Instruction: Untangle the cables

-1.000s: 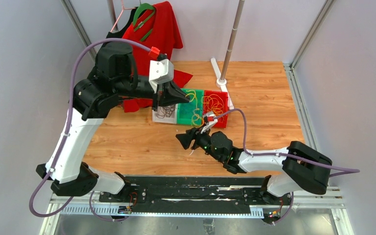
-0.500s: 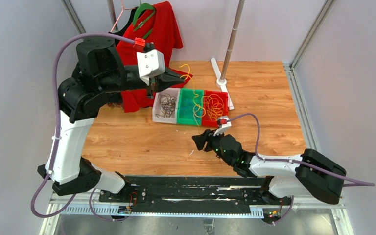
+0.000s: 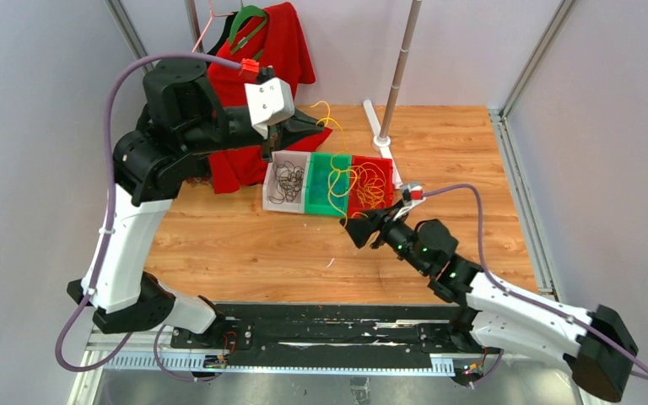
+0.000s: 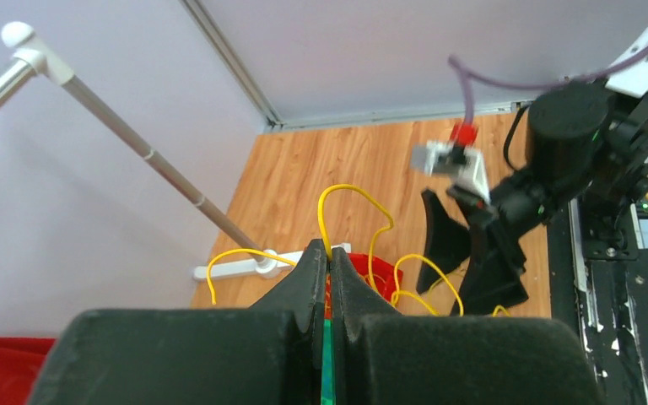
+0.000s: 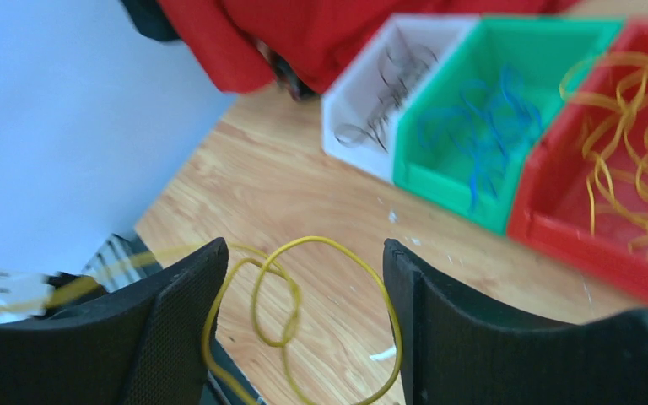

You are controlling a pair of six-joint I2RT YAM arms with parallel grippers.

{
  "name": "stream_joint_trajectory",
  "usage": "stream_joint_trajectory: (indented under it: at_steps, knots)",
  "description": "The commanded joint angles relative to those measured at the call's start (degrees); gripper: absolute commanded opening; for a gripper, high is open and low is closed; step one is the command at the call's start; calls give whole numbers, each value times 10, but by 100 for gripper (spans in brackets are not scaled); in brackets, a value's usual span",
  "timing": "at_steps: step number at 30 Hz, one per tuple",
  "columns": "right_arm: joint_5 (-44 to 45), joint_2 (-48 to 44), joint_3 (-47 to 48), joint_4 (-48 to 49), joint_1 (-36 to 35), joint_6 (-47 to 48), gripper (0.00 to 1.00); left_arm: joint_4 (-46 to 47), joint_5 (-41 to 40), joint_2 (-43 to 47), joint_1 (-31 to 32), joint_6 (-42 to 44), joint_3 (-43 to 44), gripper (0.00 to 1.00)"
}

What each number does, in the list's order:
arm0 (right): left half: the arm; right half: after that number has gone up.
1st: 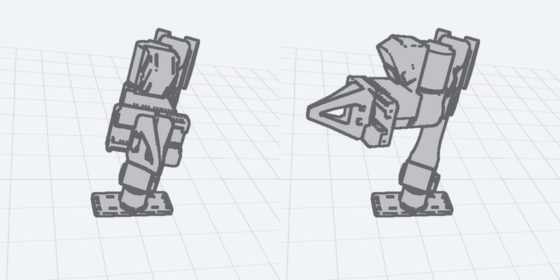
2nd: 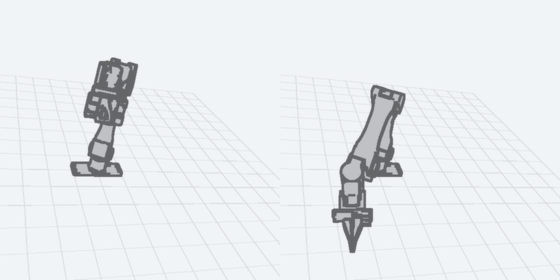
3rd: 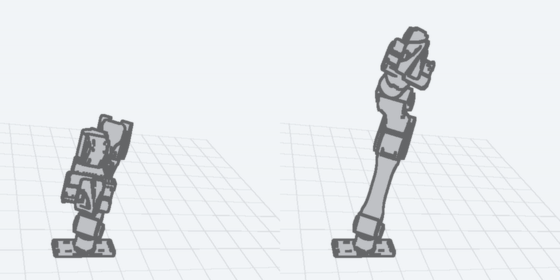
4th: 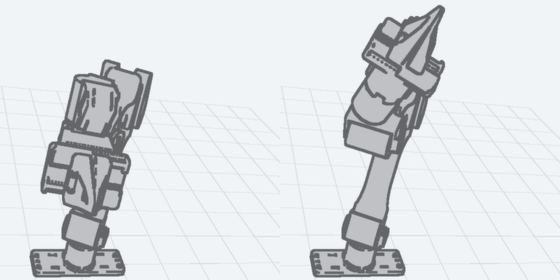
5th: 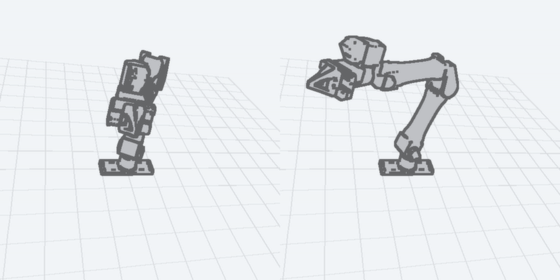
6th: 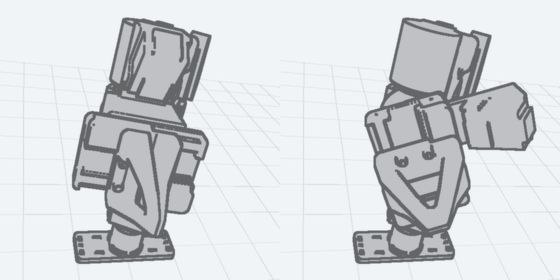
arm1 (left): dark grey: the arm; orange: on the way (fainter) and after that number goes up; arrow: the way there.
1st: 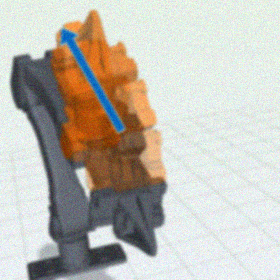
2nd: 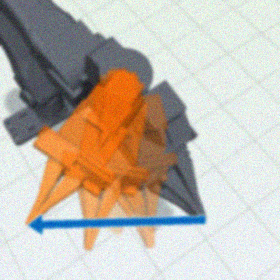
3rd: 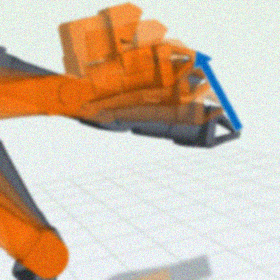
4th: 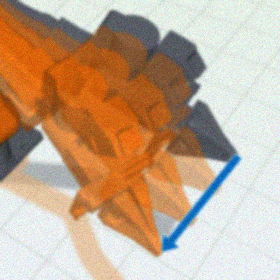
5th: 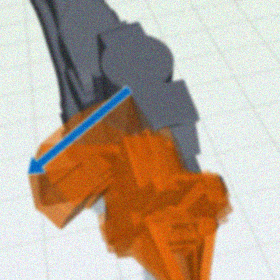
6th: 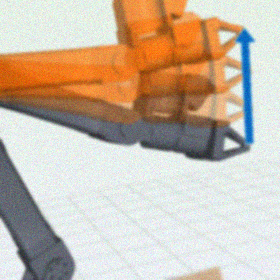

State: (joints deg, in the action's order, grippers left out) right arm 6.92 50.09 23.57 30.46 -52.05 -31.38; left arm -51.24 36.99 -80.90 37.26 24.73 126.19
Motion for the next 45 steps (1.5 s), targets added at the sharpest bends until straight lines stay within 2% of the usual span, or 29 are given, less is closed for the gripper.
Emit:
stream_joint_trajectory:
  at_steps: [1,8,12,19,29,35,41,45]
  knots:
    - [-22,-71,83,-113,38,72,70,20,-7,-31,-2,-16,1,0]
    - [111,-75,151,-216,126,92,73,67,-48,-119,24,-19,35,0]
    - [168,-91,128,-220,149,91,73,93,-90,-181,26,-17,72,0]
    - [234,-119,90,-238,170,84,72,204,-127,-218,26,-17,47,0]
    - [218,-111,66,-250,203,55,71,291,-146,-236,26,23,-16,0]
    - [213,-115,60,-255,217,46,71,344,-143,-247,25,21,-21,0]
    - [202,-112,64,-258,226,41,70,330,-151,-265,25,34,-24,0]
    - [204,-116,66,-263,231,41,70,333,-160,-266,25,45,-61,0]
